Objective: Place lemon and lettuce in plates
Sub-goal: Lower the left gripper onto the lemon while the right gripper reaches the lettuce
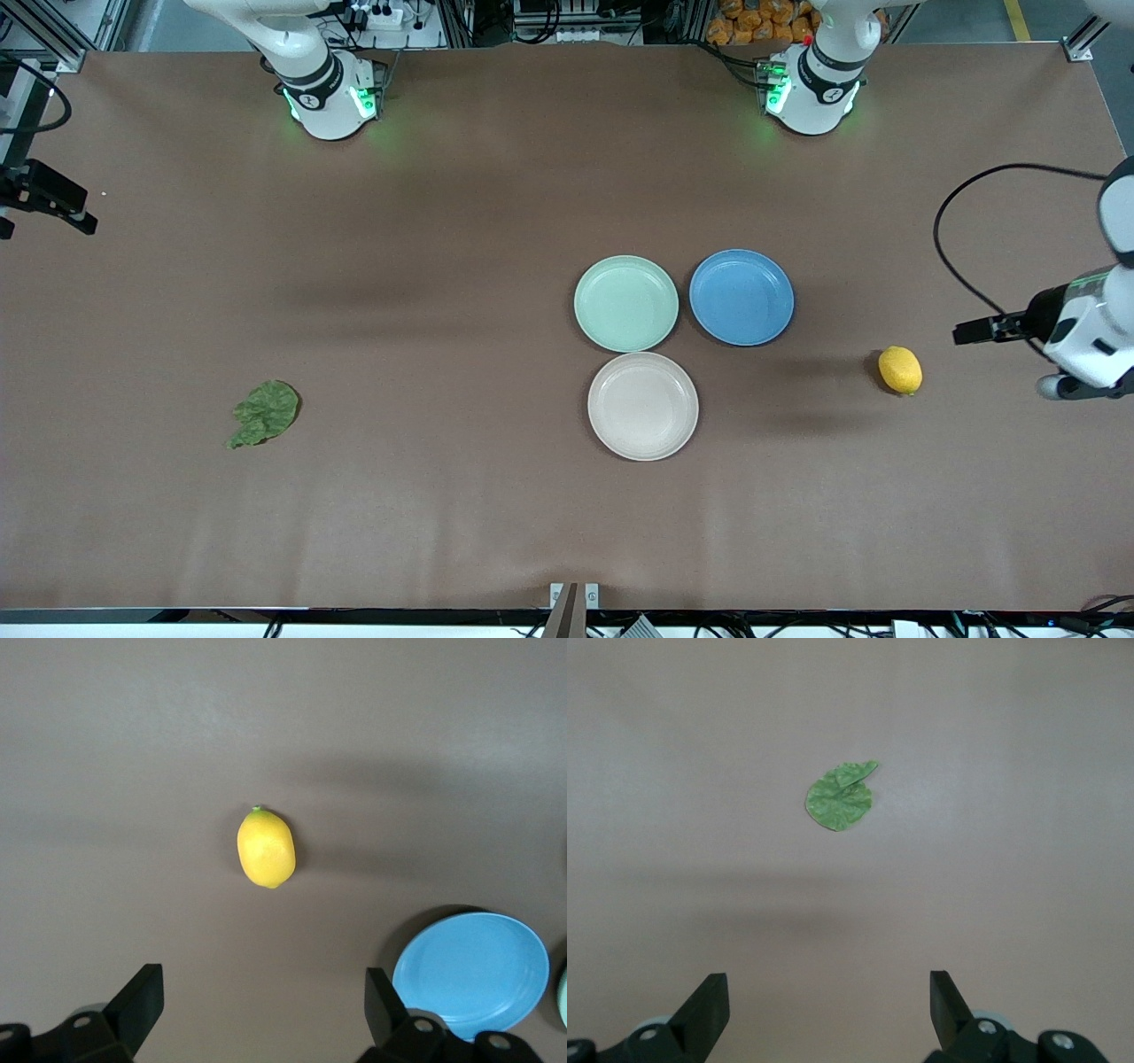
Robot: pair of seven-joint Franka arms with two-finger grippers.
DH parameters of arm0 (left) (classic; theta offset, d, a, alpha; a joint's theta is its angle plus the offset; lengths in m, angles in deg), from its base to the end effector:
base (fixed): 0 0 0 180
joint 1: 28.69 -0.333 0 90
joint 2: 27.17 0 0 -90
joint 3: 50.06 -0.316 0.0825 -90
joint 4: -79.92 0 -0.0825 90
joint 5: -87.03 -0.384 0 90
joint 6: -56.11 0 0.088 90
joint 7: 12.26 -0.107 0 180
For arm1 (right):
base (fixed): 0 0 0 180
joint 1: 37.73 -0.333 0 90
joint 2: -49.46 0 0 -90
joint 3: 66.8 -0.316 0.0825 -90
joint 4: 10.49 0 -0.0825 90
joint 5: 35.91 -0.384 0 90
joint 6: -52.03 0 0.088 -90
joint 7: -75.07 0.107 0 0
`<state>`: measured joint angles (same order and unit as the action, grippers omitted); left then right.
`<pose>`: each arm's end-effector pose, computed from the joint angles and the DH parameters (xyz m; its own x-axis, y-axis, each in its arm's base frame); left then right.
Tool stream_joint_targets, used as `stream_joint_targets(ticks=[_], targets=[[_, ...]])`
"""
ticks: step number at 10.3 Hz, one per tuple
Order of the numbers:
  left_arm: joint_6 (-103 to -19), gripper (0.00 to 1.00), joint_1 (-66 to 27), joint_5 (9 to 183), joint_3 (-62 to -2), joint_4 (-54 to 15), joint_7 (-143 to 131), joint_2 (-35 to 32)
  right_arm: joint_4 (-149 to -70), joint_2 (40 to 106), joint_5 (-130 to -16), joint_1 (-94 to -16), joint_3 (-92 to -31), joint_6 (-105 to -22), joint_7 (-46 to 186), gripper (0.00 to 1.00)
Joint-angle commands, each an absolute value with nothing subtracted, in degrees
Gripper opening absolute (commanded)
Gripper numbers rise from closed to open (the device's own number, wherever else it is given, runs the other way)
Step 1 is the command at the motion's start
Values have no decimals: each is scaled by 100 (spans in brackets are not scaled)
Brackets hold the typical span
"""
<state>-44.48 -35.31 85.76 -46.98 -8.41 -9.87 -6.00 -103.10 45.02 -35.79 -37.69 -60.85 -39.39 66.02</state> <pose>0.6492 0.0464 0.4284 0.9831 0.0991 -0.1541 0.0991 -0.9950 -0.0079 0.5298 -0.0582 0.6471 0.9970 0.0535 0.0565 0.0534 -0.9986 0.0030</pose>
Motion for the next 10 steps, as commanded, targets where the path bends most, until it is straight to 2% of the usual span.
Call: stream_joint_targets(ticks=[1,2,6,7,10], targets=[[-4733,100,-3537,8448,-4672,-859,-1050,-240,-10514,4225,-3503,-3799,-6082,-3876,6646,100],[-4882,100,-3529,8439,-4672,-885,-1024,-90,-10662,4251,-3503,-3791,-6082,-3980,6646,100],[-5401,100,-3493,8334,-4672,-911,-998,516,-11706,4348,-3503,-3747,-6073,-5322,6646,100],[-5515,100,-3528,8325,-4672,-981,-963,613,-12023,4557,-3503,-3738,-6073,-5900,6646,100],[-6112,100,-3695,8325,-4672,-1394,-779,755,-12035,6092,-3556,-3773,-6073,-7324,6602,100]])
